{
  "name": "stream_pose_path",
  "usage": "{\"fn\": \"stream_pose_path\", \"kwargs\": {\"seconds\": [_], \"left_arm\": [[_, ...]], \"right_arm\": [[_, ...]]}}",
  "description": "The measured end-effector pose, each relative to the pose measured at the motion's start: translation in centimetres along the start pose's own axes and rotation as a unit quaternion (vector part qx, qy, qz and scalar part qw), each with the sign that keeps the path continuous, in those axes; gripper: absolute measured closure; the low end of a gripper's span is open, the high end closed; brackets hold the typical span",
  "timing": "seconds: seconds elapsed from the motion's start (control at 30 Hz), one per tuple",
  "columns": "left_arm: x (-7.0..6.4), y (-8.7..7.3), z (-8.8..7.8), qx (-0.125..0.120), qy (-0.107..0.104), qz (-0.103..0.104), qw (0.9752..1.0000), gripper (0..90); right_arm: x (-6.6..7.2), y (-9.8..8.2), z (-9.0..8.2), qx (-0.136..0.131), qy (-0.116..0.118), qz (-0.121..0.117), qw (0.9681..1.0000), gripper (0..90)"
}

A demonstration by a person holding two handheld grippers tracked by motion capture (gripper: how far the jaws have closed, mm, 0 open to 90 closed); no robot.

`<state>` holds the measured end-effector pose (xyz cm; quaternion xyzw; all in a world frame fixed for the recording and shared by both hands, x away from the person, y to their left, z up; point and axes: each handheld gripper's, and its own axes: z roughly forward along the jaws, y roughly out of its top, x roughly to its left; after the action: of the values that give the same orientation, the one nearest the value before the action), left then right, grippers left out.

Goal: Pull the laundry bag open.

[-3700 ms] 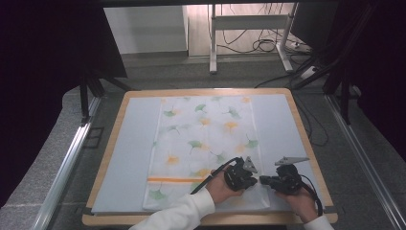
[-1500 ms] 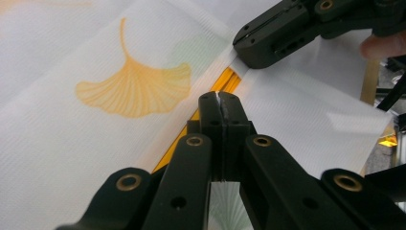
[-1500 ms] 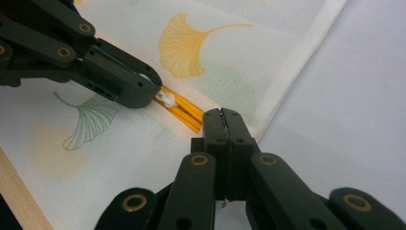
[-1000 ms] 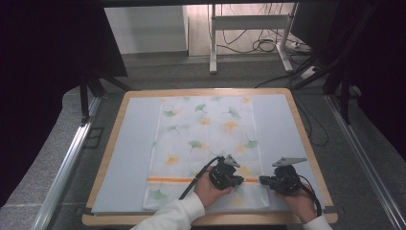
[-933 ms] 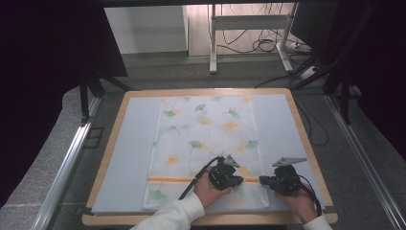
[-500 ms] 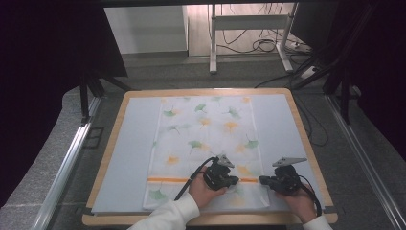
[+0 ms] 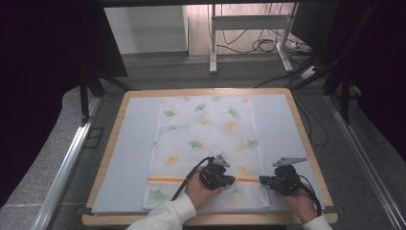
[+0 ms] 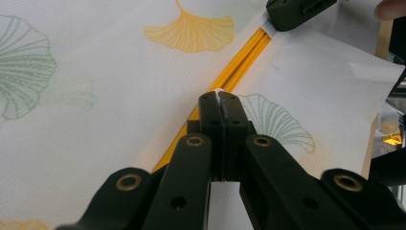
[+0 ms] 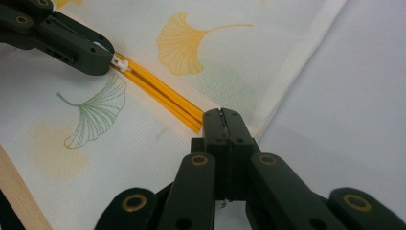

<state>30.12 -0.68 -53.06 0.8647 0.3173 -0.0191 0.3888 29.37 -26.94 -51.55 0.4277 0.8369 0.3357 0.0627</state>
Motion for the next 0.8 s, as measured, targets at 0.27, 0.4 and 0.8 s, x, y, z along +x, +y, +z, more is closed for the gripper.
{"fn": "stream_pose_path", "kwargs": {"seconds": [0.27, 0.4, 0.8], "left_arm": [[0.5, -0.6, -0.7, -0.001, 0.003, -0.004, 1.0, 90.0], [0.7, -0.9, -1.0, 0.0, 0.004, -0.005, 1.0, 90.0], [1.4, -1.7, -2.1, 0.004, 0.01, -0.009, 0.9999, 90.0]], "right_arm": [[0.0, 0.0, 0.0, 0.0, 0.0, 0.0, 1.0, 89.9], [0.0, 0.0, 0.0, 0.0, 0.0, 0.0, 1.0, 89.9], [0.0, 0.0, 0.0, 0.0, 0.0, 0.0, 1.0, 89.9]]}}
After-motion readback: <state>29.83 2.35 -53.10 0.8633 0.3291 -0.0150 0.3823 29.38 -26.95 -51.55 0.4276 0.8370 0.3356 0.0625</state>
